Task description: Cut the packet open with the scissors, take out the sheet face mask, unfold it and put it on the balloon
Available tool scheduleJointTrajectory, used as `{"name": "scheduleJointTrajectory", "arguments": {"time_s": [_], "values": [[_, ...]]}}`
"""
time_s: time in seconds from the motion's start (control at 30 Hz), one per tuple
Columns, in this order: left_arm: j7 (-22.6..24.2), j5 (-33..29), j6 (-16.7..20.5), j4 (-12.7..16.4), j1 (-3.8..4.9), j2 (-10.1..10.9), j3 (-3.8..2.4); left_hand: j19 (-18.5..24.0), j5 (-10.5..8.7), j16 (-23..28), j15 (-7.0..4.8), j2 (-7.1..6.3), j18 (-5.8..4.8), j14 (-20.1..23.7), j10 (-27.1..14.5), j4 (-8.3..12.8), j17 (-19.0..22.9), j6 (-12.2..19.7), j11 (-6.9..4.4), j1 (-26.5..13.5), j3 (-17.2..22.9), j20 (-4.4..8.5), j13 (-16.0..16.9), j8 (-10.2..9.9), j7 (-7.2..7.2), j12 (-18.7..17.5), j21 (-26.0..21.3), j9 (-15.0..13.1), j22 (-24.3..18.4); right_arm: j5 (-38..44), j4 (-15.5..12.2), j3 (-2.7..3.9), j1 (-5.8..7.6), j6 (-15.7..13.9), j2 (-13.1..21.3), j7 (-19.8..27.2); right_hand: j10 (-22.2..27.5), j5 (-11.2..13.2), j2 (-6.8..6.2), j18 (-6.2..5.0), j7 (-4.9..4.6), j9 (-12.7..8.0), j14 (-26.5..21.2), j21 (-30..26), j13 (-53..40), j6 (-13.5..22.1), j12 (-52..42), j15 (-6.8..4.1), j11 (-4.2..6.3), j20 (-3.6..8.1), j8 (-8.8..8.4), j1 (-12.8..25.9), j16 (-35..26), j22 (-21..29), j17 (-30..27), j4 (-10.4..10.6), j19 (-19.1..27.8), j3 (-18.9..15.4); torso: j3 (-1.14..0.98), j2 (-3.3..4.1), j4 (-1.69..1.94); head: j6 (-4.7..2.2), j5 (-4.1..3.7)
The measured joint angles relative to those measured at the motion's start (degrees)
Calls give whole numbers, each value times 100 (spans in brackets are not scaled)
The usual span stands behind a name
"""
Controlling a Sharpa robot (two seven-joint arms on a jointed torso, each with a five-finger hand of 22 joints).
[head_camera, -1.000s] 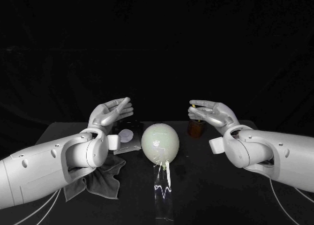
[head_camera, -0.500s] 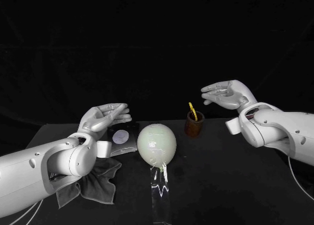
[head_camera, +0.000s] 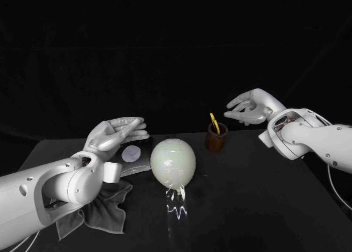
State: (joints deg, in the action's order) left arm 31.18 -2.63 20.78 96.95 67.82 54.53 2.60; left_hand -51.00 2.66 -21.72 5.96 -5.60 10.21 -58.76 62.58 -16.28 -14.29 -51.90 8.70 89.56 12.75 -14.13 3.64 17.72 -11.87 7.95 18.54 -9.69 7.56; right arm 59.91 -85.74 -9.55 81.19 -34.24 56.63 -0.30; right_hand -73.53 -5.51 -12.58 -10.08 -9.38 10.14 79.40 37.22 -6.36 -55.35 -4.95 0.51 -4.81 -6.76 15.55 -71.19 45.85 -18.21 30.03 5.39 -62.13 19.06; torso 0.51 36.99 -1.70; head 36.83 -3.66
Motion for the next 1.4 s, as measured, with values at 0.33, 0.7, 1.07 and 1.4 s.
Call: {"name": "scheduleJointTrajectory", "arguments": {"time_s": [0.33, 0.7, 1.07, 1.4], "values": [[7, 8, -98, 41, 39, 23, -1, 0, 0, 0, 0, -31, -2, 0, 20, 0, -21, -2, -20, -32, 0, 0, 0, -24, 2, -46, 0, 14, -19, 1520, -61, 1, 9, 277, -213, -1205, -58, 57, 195, 39, 33, 253, 190, 824, -384, 97, 81, 18, 21, 60, 196, -447, 2184, -766, 2116, 1103, -103, -1517, -19, 58, 17, -32, -49], [11, 8, -139, 66, 54, 37, -1, -40, 0, 22, 21, -60, -4, -20, 40, 0, -32, -9, 0, -61, 0, -1, 1, -48, 9, -69, -22, 20, -30, 1965, -56, 1, 10, 430, -432, -1680, -68, -2, 242, 44, 33, 313, 283, 1249, -477, 97, 81, 7, 25, 59, 268, -488, 2516, -1305, 2490, 1141, -211, -1752, -20, 62, 23, 4, -34], [25, 4, -142, 72, 73, 52, -1, -40, 0, 22, 21, -83, -7, -20, 40, 0, -37, -9, 0, -84, 0, -1, 1, -47, 10, -96, -22, 20, -36, 2103, -49, 0, -3, 632, -501, -1884, -347, -26, 387, 82, 172, 403, 423, 1754, -660, -42, 57, -93, 122, 115, 399, -388, 2863, -1971, 2907, 1122, -441, -1914, -14, 43, 10, 54, -12], [32, 2, -142, 78, 82, 57, -1, -40, 0, 22, 22, -83, -9, -19, 40, 0, -36, -10, 1, -84, -1, -1, 2, -47, 11, -96, -22, 20, -35, 2225, 27, -3, -43, 756, -640, -2032, -530, 52, 507, 89, 245, 457, 444, 2099, -784, -199, 58, -113, 204, 173, 465, -494, 3106, -2422, 3243, 1137, -543, -1929, -16, 31, 8, 62, -12]]}}
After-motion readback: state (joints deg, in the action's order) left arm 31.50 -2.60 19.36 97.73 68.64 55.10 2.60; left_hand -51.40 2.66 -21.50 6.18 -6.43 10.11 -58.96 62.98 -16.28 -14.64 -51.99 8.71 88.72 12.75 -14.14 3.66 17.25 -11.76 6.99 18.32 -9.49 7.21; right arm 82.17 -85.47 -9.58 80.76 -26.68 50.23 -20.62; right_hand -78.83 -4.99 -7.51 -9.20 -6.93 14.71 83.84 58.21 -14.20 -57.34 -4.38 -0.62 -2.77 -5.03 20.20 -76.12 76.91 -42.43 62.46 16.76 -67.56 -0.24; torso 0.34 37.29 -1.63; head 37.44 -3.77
